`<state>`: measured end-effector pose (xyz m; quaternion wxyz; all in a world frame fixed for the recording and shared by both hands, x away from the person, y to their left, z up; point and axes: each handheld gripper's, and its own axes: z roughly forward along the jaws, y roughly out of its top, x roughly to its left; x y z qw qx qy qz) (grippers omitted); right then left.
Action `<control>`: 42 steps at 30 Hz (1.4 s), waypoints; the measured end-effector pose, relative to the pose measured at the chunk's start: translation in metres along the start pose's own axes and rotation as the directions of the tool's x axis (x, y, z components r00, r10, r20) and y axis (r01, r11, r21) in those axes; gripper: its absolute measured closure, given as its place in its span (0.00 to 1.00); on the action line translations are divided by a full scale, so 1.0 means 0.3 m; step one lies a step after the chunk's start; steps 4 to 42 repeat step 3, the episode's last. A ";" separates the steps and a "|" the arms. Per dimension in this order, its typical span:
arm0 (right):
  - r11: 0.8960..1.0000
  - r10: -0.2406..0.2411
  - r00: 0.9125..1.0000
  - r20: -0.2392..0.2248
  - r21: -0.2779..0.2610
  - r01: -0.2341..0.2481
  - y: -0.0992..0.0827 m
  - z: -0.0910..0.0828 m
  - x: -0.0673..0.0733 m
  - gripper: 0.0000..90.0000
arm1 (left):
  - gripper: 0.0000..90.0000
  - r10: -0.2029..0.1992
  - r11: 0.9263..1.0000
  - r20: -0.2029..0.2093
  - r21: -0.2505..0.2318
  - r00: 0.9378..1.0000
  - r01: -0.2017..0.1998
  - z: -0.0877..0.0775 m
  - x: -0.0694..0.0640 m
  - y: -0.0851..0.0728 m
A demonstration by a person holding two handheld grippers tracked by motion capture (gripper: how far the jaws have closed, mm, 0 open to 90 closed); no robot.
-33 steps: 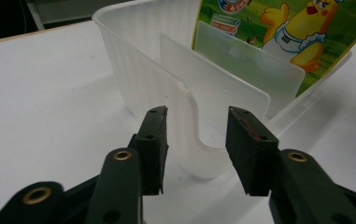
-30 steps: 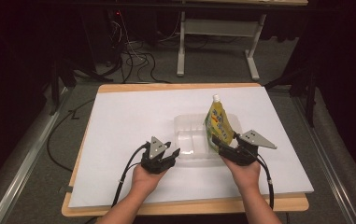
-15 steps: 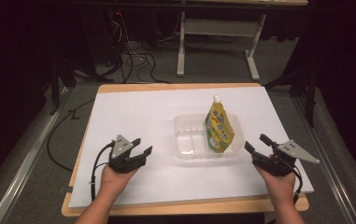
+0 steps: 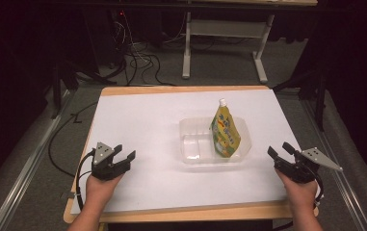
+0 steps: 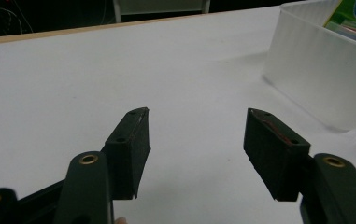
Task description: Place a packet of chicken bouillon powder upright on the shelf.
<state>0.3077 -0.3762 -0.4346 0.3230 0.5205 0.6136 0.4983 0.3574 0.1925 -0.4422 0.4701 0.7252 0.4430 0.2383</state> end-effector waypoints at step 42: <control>1.000 0.010 1.000 0.006 -0.002 -0.010 0.000 -0.002 0.001 0.39 | 0.46 -0.010 1.000 0.011 0.000 1.000 0.010 0.000 0.004 0.004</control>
